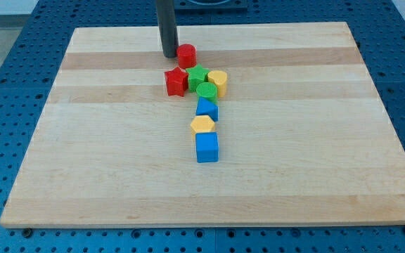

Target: Push the red circle to the right of the yellow heart

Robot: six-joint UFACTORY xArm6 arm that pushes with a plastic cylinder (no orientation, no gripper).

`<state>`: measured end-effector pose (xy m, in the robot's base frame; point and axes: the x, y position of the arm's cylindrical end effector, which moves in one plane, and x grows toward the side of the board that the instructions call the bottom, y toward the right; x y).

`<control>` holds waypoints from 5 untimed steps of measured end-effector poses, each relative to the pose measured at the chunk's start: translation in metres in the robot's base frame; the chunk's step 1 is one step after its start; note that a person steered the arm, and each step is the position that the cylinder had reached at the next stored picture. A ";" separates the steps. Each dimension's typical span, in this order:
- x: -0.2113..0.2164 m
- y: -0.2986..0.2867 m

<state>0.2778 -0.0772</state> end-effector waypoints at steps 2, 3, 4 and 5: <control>0.003 0.000; 0.003 0.001; 0.003 0.008; 0.003 0.019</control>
<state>0.2808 -0.0577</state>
